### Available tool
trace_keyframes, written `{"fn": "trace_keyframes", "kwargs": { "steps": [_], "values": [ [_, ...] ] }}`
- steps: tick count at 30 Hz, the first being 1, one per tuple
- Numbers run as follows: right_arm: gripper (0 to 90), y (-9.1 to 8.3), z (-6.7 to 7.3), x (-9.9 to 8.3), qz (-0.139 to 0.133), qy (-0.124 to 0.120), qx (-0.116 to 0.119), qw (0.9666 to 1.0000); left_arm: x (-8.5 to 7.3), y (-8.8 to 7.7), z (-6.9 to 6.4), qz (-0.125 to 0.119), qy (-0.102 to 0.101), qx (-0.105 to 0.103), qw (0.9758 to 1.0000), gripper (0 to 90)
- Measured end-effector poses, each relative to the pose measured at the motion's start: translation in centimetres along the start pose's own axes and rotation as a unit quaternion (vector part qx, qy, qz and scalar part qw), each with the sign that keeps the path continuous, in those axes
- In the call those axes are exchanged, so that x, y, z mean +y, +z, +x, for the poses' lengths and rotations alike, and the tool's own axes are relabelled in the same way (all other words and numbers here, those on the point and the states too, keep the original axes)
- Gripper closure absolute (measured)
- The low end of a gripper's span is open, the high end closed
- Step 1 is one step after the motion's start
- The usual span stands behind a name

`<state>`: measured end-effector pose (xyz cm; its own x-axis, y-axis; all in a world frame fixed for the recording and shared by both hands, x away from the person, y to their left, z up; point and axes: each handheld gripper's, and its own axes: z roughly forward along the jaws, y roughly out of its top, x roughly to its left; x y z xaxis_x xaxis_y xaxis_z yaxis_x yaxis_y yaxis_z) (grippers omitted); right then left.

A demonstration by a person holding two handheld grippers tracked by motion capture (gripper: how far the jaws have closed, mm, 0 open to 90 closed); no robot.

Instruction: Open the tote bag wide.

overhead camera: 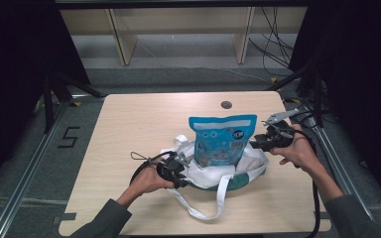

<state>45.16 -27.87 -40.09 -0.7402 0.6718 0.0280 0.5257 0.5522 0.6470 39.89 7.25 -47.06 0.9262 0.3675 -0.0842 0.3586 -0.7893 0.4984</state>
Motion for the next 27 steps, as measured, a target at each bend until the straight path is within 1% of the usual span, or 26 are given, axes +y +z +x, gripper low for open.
{"fn": "trace_keyframes", "kwargs": {
  "steps": [1, 2, 3, 4, 6, 7, 8, 9, 10, 11, 12, 13, 14, 15, 16, 17, 18, 19, 20, 21, 22, 23, 24, 25, 26, 27],
  "values": [
    [76.4, 1.3, -0.5, 0.2, 0.016, -0.011, 0.002, 0.9998, 0.0, 0.0, -0.1, 0.0, 0.001, 0.001, 1.0, 75.6],
    [81.8, 1.6, -1.2, 0.5, 0.033, -0.041, -0.006, 0.9986, -0.1, 0.0, -0.2, -0.001, 0.003, 0.001, 1.0, 75.6],
    [81.8, 1.6, -1.2, 0.5, 0.033, -0.041, -0.006, 0.9986, -0.1, 0.0, -0.2, -0.001, 0.003, 0.001, 1.0, 75.7],
    [88.0, 2.6, -1.6, 0.9, 0.031, -0.039, -0.027, 0.9984, -0.2, 0.0, -0.3, -0.004, 0.0, 0.0, 1.0, 75.9],
    [88.5, 2.7, -1.9, 1.1, 0.042, -0.033, -0.025, 0.9982, -0.4, 0.1, -0.3, -0.01, -0.008, -0.008, 0.9999, 76.2],
    [88.8, 3.5, -2.6, 1.3, 0.036, -0.03, -0.03, 0.9984, -0.7, 0.3, -0.4, -0.006, -0.006, -0.014, 0.9999, 76.8],
    [88.8, 4.0, -2.8, 1.4, 0.04, -0.013, -0.036, 0.9985, -0.7, 0.3, -0.4, -0.006, -0.006, -0.014, 0.9999, 77.0],
    [88.8, 4.0, -2.8, 1.4, 0.04, -0.013, -0.036, 0.9985, -0.8, 0.4, -0.4, 0.005, 0.004, -0.014, 0.9999, 77.0],
    [88.9, 4.7, -3.3, 1.4, 0.035, -0.016, -0.044, 0.9983, -0.9, 0.6, -0.6, 0.003, -0.001, -0.016, 0.9999, 77.2],
    [88.9, 5.1, -3.7, 1.5, 0.04, -0.014, -0.044, 0.9981, -0.9, 0.8, -0.8, 0.008, 0.006, -0.016, 0.9998, 77.3],
    [88.9, 6.3, -4.2, 1.4, 0.038, -0.003, -0.054, 0.9978, -1.1, 1.0, -0.9, 0.021, 0.024, -0.016, 0.9994, 77.5],
    [88.8, 6.7, -4.2, 1.4, 0.048, 0.009, -0.046, 0.9978, -1.2, 1.1, -1.1, 0.027, 0.022, -0.018, 0.9992, 77.6],
    [88.8, 7.2, -4.4, 1.4, 0.045, 0.012, -0.043, 0.998, -1.2, 1.1, -1.1, 0.027, 0.022, -0.018, 0.9992, 77.8],
    [88.8, 7.4, -4.5, 1.2, 0.057, 0.007, -0.051, 0.9971, -1.4, 1.1, -1.1, 0.032, 0.024, -0.019, 0.999, 77.8],
    [88.8, 7.9, -4.6, 1.0, 0.046, 0.006, -0.055, 0.9974, -1.4, 0.9, -1.0, 0.031, 0.021, -0.021, 0.9991, 77.7],
    [88.7, 7.7, -4.4, 1.0, 0.06, 0.008, -0.058, 0.9965, -1.4, 0.6, -1.0, 0.022, 0.015, -0.023, 0.9994, 77.0],
    [88.7, 7.7, -4.4, 1.0, 0.06, 0.008, -0.058, 0.9965, -1.4, 0.6, -1.0, 0.022, 0.015, -0.023, 0.9994, 75.3],
    [88.3, 7.4, -4.3, 1.0, 0.057, 0.006, -0.058, 0.9967, -1.2, -0.1, -1.1, 0.006, 0.007, -0.031, 0.9995, 73.1],
    [87.6, 7.2, -3.9, 1.0, 0.048, 0.032, -0.048, 0.9972, -1.0, -0.5, -1.2, -0.013, -0.002, -0.034, 0.9993, 70.7],
    [84.6, 6.9, -4.2, 0.9, 0.044, 0.012, -0.05, 0.9977, -0.8, -1.1, -1.2, -0.032, -0.013, -0.035, 0.9988, 66.0],
    [84.6, 6.9, -4.2, 0.9, 0.044, 0.012, -0.05, 0.9977, -0.8, -1.1, -1.2, -0.032, -0.013, -0.035, 0.9988, 60.3],
    [81.5, 6.5, -4.0, 0.9, 0.044, 0.021, -0.05, 0.9976, -0.4, -2.1, -1.1, -0.043, -0.015, -0.037, 0.9983, 60.3],
    [77.0, 5.6, -3.2, 1.1, 0.025, 0.026, -0.051, 0.9981, 0.0, -3.3, -1.2, -0.052, -0.005, -0.032, 0.9981, 51.9],
    [77.0, 5.6, -3.2, 1.1, 0.025, 0.026, -0.051, 0.9981, 0.0, -3.3, -1.2, -0.052, -0.005, -0.032, 0.9981, 51.8],
    [74.8, 5.1, -3.0, 1.2, 0.021, 0.023, -0.055, 0.998, 0.5, -4.2, -1.2, -0.056, 0.003, -0.019, 0.9982, 51.8],
    [70.8, 4.0, -2.5, 1.3, 0.018, 0.022, -0.058, 0.9979, 0.7, -4.6, -1.1, -0.06, 0.003, -0.013, 0.9981, 50.1]
  ]
}}
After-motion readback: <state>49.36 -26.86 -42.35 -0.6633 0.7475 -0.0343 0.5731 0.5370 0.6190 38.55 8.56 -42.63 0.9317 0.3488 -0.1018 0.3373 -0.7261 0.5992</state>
